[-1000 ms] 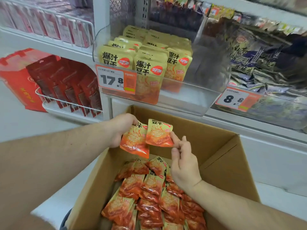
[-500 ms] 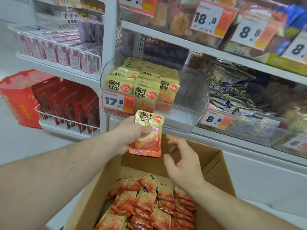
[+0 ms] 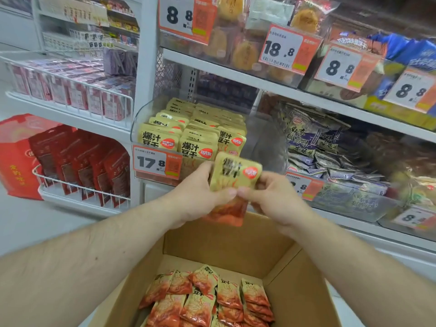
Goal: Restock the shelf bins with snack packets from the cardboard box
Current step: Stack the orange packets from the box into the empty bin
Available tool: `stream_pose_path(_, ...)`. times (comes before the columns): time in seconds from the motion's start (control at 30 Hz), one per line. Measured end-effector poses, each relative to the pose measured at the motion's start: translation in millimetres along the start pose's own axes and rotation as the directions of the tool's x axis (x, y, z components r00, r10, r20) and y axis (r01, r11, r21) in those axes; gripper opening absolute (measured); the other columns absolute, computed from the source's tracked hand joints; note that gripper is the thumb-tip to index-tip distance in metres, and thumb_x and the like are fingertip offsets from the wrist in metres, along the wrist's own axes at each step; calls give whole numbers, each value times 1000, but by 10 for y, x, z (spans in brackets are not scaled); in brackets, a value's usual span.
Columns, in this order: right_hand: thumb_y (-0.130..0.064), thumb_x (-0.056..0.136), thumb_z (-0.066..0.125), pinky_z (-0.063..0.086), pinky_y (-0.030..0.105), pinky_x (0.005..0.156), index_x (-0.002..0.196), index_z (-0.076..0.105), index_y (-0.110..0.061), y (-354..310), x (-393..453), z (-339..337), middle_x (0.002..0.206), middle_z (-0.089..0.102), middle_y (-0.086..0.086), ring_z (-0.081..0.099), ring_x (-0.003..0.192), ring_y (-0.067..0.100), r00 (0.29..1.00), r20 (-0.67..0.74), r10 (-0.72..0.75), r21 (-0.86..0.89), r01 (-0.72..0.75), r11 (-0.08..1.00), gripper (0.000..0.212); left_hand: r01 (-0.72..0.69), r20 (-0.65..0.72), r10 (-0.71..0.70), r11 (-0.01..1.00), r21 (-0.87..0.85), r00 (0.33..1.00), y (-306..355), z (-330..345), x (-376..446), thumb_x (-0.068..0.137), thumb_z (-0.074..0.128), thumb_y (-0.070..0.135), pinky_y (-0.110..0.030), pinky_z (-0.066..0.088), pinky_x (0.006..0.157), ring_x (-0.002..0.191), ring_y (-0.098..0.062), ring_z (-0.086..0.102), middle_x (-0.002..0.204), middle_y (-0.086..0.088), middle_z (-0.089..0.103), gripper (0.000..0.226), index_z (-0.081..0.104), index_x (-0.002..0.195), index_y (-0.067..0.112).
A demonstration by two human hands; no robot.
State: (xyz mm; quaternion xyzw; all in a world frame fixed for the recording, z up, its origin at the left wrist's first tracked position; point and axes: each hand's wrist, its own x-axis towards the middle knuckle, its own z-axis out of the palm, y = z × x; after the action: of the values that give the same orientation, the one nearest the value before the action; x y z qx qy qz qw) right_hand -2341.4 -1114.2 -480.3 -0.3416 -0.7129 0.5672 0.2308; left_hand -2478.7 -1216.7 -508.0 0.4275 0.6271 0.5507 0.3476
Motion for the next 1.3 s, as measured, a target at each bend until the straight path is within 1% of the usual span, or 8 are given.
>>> stream_pose_path(0.1,6,84,71,40,12,42,85,66,-13,-306,226,-182,73,68,0,54,43,-3,961,-243,-129,-71,115,991,20,-141,-201,238,903,405,950,-22,-76,87,91,67,32,-29,45,96,108,-10,55,115,9,57,39,51,125,23)
stream_pose_path(0.2,-5,79,78,55,25,57,80,67,-21,-449,584,-317,83,72,2,65,61,6,917,-351,-189,-218,117,969,20,-142,-183,404,652,745,896,-112,-158,150,89,63,27,-37,35,105,122,-17,42,127,5,53,44,52,131,20)
stream_pose_path(0.27,-19,66,84,60,44,75,75,67,-22,-404,837,-307,84,74,4,71,77,25,916,-379,-135,-306,14,952,19,-130,-119,414,526,841,902,-177,-171,172,85,62,25,-42,29,106,130,-20,34,138,4,49,50,52,134,21)
stream_pose_path(0.37,-26,58,87,59,50,80,74,68,-20,-234,1195,-200,85,74,6,71,84,33,933,-358,-22,-361,-117,925,26,-131,-76,431,432,892,899,-242,-177,181,80,63,24,-45,28,105,130,-22,28,142,4,48,53,56,132,19)
stream_pose_path(0.63,-18,74,86,61,44,80,100,66,-1,-156,1442,92,86,72,13,73,79,26,935,-330,128,-385,-257,886,37,-162,-44,440,421,892,897,-302,-201,186,79,64,19,-43,27,103,131,-19,22,144,5,44,51,58,129,19)
stream_pose_path(0.8,-19,81,80,61,42,66,107,61,-3,-142,1463,125,99,67,17,69,80,30,929,-317,191,-406,-315,858,37,-157,-35,407,428,890,913,-293,-200,179,83,59,21,-42,23,106,136,-18,15,150,9,34,51,53,134,22)
stream_pose_path(1.13,-17,84,75,51,28,47,96,58,-7,-182,1424,118,87,63,11,65,68,23,937,-310,159,-474,-297,829,24,-166,-39,425,435,885,904,-324,-186,171,79,62,18,-45,28,101,134,-20,18,148,6,38,48,58,126,20)
stream_pose_path(1.3,-18,84,71,62,39,62,86,56,-8,-192,1393,27,83,64,11,68,67,24,923,-365,120,-540,-315,780,18,-175,-25,417,434,883,908,-322,-204,163,82,60,19,-43,24,105,136,-17,12,152,8,32,47,55,129,21)
